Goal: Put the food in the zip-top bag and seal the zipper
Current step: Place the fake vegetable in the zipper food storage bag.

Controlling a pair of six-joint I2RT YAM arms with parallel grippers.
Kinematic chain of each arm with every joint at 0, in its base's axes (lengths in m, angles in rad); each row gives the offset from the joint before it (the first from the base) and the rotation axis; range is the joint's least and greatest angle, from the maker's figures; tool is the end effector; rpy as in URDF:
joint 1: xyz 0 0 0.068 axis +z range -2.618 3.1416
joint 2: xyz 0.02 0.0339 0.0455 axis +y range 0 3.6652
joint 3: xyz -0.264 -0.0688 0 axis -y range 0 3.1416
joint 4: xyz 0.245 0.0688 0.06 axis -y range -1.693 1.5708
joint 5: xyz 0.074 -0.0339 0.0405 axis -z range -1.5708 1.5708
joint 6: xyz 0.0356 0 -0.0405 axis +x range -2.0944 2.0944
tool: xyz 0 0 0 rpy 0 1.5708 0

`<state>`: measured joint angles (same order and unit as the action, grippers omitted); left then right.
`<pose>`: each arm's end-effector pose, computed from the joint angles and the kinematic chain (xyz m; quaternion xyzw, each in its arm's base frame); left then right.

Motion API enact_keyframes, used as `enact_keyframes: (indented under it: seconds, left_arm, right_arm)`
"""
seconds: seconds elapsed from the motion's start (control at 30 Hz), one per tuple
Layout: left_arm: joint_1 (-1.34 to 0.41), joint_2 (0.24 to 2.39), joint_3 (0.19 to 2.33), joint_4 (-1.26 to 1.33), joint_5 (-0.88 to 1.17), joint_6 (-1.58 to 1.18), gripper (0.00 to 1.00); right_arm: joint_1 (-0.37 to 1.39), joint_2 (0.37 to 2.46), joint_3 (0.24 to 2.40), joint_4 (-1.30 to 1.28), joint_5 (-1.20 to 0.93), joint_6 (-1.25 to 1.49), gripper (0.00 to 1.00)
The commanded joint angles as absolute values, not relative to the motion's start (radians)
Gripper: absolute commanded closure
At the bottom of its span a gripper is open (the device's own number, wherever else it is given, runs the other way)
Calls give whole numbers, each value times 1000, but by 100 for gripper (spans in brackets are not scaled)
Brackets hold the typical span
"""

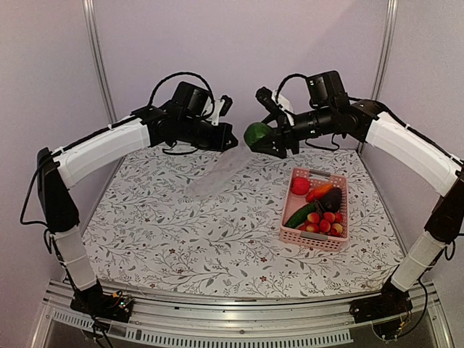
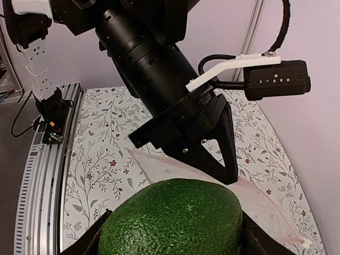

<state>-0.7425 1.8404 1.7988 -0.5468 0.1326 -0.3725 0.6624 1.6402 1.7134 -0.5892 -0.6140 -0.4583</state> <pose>0.3125 -0.2932 0.3571 0.1926 0.8591 -0.2986 0.3685 0.2775 0.2425 0.4038 -0.5666 0.6169 0.3087 0.4507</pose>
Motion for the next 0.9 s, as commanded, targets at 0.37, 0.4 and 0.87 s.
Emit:
enact_keyframes:
  seconds: [0.37, 0.4, 0.87]
  left_arm:
    - [-756, 1744, 1818, -528, 240, -427, 100]
    - [-756, 1741, 1818, -528, 238, -427, 100]
    - [-756, 1722, 1785, -503, 193, -430, 100]
  right_arm:
    - [669, 1733, 1724, -477, -615, -398, 46]
    - [669, 1738, 1725, -477, -616, -390, 46]
    - [678, 1798, 1791, -614, -541, -344, 44]
